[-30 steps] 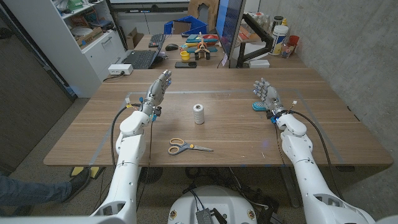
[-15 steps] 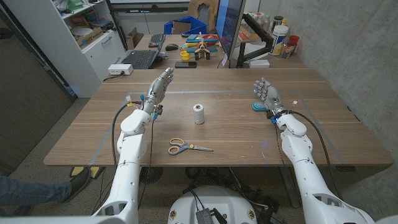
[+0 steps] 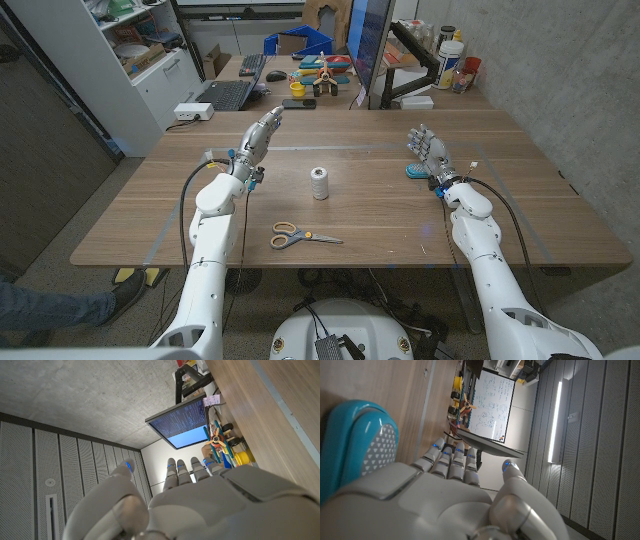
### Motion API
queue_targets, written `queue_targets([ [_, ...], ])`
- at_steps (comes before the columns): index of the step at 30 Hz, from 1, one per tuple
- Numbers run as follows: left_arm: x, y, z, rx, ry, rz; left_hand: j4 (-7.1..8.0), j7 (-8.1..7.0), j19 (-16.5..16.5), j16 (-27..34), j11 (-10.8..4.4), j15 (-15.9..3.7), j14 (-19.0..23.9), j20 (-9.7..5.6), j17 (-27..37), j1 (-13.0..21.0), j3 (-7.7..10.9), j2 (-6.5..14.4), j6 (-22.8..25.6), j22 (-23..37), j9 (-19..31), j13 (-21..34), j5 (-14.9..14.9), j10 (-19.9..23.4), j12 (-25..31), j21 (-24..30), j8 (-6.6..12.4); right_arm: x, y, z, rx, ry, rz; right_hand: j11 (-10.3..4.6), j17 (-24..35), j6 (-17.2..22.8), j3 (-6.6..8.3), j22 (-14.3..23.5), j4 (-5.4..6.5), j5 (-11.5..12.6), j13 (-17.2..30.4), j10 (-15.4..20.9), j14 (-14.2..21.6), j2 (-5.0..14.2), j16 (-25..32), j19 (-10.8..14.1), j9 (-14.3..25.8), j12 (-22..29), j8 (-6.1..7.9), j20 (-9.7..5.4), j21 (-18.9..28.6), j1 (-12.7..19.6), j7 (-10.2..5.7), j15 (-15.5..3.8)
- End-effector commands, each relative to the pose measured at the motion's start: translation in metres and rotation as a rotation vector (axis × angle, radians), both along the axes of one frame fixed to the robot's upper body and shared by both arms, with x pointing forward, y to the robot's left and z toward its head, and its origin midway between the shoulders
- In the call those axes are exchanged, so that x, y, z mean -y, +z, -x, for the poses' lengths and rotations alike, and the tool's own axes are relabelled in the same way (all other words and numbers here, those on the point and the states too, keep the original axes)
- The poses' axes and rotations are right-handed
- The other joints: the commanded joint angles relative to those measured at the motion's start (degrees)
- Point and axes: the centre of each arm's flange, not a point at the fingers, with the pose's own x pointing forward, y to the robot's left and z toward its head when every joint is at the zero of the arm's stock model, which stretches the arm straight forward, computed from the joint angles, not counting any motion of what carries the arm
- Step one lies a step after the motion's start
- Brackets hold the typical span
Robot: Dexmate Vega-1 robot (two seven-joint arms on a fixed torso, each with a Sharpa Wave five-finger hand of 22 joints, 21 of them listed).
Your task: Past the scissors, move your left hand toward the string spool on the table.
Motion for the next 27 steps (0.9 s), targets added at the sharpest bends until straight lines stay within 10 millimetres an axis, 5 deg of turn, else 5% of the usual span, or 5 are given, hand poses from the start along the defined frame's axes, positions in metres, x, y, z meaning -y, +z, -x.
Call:
queue_targets([
  [1,0.006,0.006,0.010,0.025,0.008,-0.031,-0.70,-0.08,-0.3,0.2,-0.15,-0.07,0.0,0.26,0.0,1.5,0.44,0.3,0.8,0.1,0.1,0.1,0.2,0.5,0.3,-0.3,0.31,0.001,0.000,-0.001,0.007,0.003,-0.010,0.00,0.2,0.4,0.10,0.1,-0.15,0.2,0.3,0.6,0.5,0.23,-0.1,0.8,0.2,0.1,-0.04,0.05,-0.2,0.2,-0.25,0.07],
  [27,0.016,0.012,0.028,0.072,0.062,-0.135,-2.57,-0.06,0.9,0.0,-0.15,0.00,0.4,0.71,-0.1,4.4,1.48,1.2,1.1,0.2,0.2,0.1,-0.7,0.7,0.1,-0.8,0.06,-0.001,0.004,-0.002,0.028,-0.006,-0.039,-0.23,0.2,0.7,-0.05,0.1,-0.10,0.2,0.3,1.0,0.8,0.16,-0.1,1.1,0.2,0.2,0.00,0.03,-0.7,-0.1,-0.35,0.00],
])
